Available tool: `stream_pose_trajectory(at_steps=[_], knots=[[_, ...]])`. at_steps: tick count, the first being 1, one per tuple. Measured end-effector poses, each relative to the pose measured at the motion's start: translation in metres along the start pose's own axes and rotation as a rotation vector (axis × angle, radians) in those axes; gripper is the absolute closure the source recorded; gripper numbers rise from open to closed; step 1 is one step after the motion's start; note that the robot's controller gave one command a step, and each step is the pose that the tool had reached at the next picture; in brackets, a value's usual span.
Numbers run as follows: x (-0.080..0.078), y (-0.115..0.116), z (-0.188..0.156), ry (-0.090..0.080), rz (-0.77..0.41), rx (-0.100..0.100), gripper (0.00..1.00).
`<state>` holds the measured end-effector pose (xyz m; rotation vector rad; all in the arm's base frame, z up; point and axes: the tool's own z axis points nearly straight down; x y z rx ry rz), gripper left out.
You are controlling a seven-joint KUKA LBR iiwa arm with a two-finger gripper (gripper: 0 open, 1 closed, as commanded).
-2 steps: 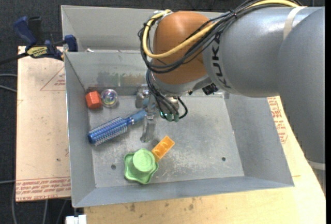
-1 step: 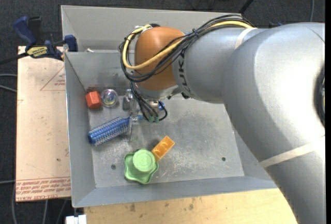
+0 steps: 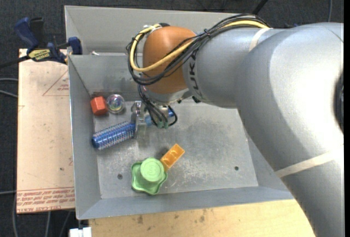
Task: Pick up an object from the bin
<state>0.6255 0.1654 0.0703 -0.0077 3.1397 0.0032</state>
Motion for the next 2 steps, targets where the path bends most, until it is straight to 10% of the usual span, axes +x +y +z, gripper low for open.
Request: stream_pose_trajectory(at_steps=[1,2], knots=[[-0.006,-0.014,-0.117,-0.007,-0.023,0.0,1.0],[0.023,-0.005,-0.217,-0.007,-0.015,-0.001,1.0]])
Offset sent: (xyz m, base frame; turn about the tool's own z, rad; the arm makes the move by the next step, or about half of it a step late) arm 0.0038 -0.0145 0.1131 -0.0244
